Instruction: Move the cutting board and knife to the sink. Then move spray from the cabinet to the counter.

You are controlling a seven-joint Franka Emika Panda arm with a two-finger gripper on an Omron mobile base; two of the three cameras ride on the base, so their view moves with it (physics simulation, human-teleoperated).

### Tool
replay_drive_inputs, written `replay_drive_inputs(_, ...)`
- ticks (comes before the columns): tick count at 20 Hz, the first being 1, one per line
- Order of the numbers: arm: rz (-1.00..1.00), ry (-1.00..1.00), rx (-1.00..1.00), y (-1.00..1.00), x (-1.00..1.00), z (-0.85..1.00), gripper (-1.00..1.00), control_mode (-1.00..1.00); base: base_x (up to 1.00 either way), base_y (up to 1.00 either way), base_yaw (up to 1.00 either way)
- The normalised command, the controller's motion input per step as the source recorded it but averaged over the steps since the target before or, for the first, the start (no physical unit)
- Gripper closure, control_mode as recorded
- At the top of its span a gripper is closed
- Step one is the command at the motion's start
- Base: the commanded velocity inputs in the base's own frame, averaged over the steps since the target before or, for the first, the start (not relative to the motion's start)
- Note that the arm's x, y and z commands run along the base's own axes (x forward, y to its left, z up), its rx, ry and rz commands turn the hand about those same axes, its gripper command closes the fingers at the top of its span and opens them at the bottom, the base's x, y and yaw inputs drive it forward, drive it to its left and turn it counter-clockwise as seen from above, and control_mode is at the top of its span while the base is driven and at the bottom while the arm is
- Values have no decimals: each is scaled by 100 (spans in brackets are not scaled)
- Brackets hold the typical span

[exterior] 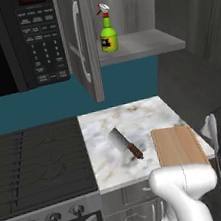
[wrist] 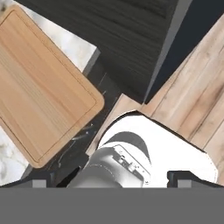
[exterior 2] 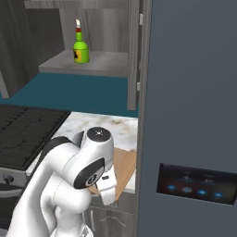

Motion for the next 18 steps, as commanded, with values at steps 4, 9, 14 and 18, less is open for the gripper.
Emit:
replay_drive_inputs(4, -12, -23, 7, 0, -25, -53, -100, -100, 0, 0, 0)
replay_drive_inputs(9, -8, -35, 15, 0, -22, -59, -100, -100, 0, 0, 0)
replay_drive_inputs(14, -6, -34, 12, 0, -8, -44, -100, -100, 0, 0, 0)
replay_drive_inputs(18, -1, -23, 4, 3, 0, -28, -100, -100, 0, 0, 0)
